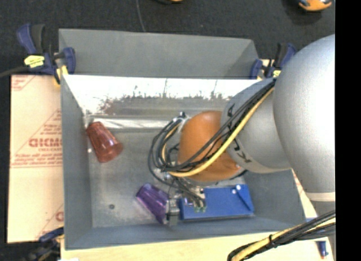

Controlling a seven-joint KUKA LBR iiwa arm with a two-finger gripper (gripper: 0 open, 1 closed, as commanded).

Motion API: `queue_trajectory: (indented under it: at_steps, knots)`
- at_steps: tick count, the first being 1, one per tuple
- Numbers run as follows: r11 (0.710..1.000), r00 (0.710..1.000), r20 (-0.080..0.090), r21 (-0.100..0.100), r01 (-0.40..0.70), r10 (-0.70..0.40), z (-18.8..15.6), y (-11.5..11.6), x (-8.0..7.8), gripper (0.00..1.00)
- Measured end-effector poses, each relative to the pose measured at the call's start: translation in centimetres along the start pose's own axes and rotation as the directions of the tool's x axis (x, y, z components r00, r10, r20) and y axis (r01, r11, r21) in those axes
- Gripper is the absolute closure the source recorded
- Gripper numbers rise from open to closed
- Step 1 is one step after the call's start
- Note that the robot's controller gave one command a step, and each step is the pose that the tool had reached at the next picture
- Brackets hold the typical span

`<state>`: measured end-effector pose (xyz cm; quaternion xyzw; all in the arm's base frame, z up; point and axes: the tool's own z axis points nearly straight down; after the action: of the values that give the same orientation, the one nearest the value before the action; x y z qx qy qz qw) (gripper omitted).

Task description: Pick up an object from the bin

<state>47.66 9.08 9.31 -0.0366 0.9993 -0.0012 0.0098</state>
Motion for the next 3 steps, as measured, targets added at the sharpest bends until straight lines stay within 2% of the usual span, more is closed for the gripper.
queue_trajectory:
  at_steps: [1,2,3]
  knots:
    - [1.0,1.0,0.005,-0.001,0.029,-0.029,1.3,2.5,-4.0,0.0]
    - [0.998,0.998,0.007,-0.004,0.063,-0.063,1.7,1.4,-3.9,0.0]
    - [1.0,1.0,0.007,-0.003,-0.021,0.021,1.9,1.9,-4.5,0.0]
